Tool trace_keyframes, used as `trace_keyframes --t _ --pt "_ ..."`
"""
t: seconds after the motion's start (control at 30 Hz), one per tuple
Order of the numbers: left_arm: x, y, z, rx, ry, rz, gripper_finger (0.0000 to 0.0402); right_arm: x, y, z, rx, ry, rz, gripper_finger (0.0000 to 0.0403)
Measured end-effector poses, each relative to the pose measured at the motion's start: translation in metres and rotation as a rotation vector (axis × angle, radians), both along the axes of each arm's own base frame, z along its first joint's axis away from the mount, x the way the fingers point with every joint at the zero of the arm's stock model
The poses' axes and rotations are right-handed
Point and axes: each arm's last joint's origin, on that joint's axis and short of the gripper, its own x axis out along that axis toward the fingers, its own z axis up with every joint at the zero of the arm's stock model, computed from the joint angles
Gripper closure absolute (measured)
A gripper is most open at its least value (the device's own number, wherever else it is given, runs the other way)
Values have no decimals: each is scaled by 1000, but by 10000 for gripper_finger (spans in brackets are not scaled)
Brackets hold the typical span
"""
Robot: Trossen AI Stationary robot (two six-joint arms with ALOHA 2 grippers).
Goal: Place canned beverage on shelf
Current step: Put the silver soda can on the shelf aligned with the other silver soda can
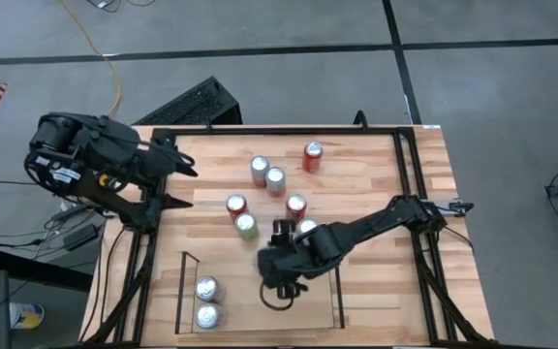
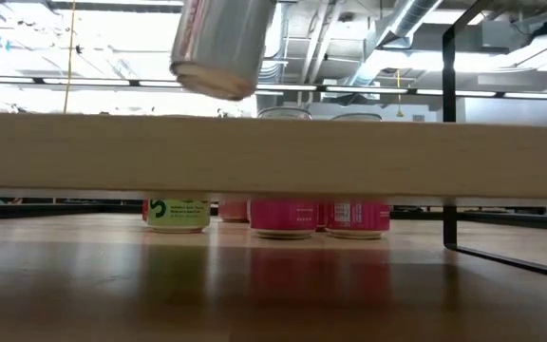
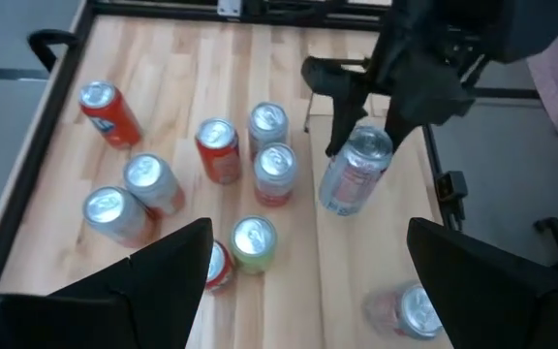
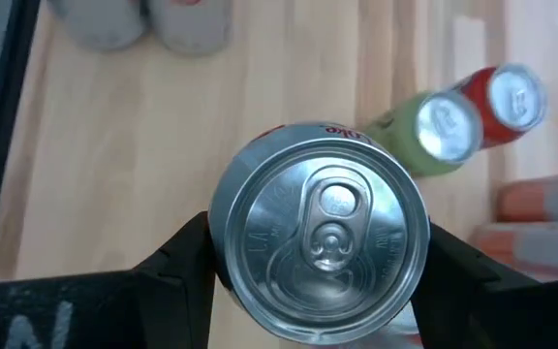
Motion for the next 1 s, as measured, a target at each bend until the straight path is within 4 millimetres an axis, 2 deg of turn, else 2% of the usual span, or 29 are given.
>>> trace_keyframes --t 0.37,0.5,0.77,1.0 --pt "15 -12 -7 16 46 -52 70 9 -1 -38 32 198 -15 164" --pt "18 -14 -8 27 51 -65 70 15 1 -48 64 213 -3 158" --pt "18 -14 -8 38 50 -70 70 17 -4 -48 189 261 33 148" --pt "18 -15 -8 39 50 -77 70 21 -6 -47 216 235 35 106"
